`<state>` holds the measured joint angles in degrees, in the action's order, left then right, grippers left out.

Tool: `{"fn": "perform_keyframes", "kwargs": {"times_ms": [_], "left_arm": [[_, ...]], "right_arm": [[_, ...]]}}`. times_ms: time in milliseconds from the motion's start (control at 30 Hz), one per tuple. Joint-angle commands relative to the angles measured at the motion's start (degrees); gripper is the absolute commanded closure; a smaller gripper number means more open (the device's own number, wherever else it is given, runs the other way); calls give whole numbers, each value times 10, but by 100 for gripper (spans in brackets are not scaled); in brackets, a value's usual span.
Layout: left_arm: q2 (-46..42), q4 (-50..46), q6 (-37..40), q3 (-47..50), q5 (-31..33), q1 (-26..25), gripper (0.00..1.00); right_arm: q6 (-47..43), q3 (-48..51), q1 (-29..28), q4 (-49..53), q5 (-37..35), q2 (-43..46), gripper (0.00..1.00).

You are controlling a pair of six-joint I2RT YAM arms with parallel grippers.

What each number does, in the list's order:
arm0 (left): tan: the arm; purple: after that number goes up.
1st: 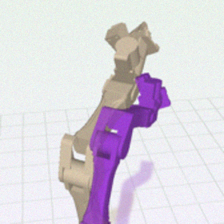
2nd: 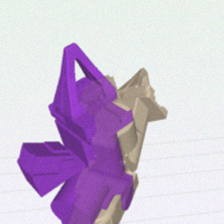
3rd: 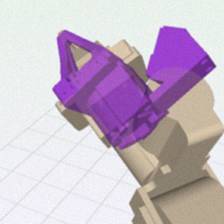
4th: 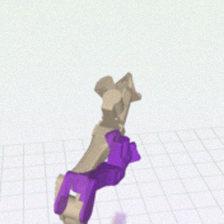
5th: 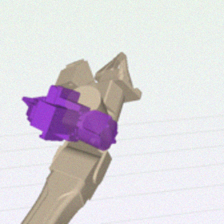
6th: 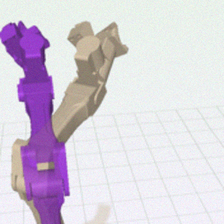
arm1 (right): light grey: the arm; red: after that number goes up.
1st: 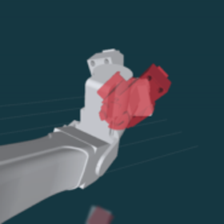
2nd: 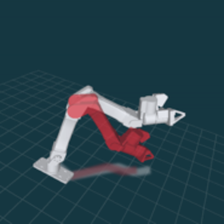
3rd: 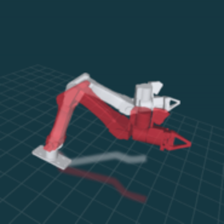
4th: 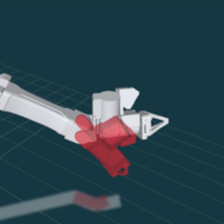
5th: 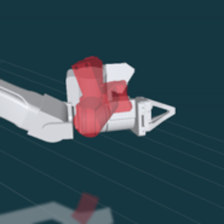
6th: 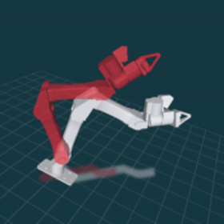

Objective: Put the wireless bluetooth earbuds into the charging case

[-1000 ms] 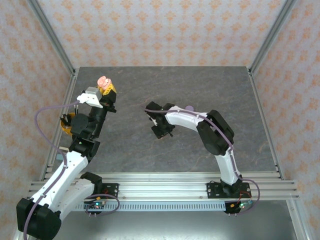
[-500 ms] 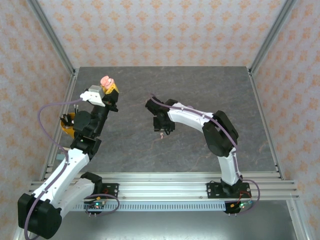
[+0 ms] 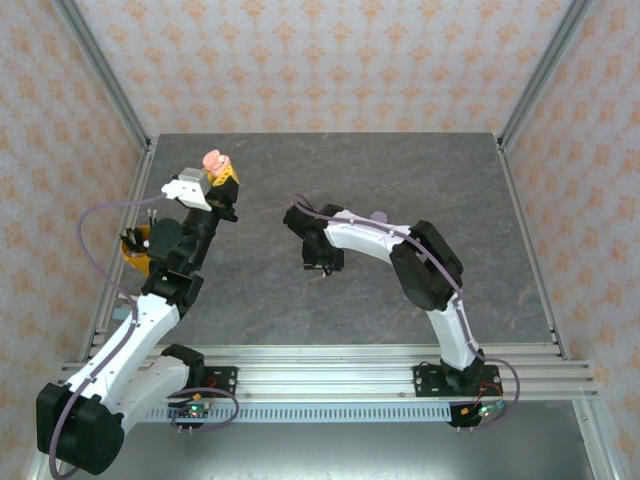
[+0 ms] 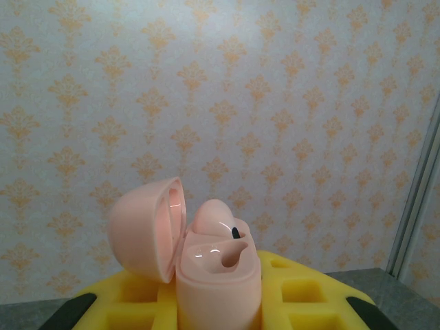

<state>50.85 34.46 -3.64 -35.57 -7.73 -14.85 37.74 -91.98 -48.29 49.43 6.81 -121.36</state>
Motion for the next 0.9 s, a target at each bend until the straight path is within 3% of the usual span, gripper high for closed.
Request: {"fn": "perform_keyframes", "kwargs": {"times_ms": [0, 433, 867], "left_arm": [[-2, 16, -9, -20, -11, 4, 100], [-1, 14, -9, -18, -12, 4, 100], [5, 15, -13, -21, -16, 4, 100]], "right_arm": [[10, -14, -2, 23, -27, -13, 55], [17, 0, -5, 14, -21, -19, 64], [22, 30, -4, 0, -18, -2, 65]]}}
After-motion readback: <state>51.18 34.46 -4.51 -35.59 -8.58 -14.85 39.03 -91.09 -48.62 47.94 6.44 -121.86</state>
